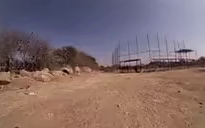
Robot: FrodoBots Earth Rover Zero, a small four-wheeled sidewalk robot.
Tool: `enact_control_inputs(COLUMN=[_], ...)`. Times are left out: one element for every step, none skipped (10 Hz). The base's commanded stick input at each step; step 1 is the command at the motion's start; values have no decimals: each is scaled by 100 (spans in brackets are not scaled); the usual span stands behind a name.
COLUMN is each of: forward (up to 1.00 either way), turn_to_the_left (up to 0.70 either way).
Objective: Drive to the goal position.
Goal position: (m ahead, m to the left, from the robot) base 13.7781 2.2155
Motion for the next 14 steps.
enact_control_inputs(forward=[50,50,50,50,50,50,50,50,50,50,50,50,50,50], turn_to_the_left=[0,0,0,0,0,0,0,0,0,0,0,0,0,0])
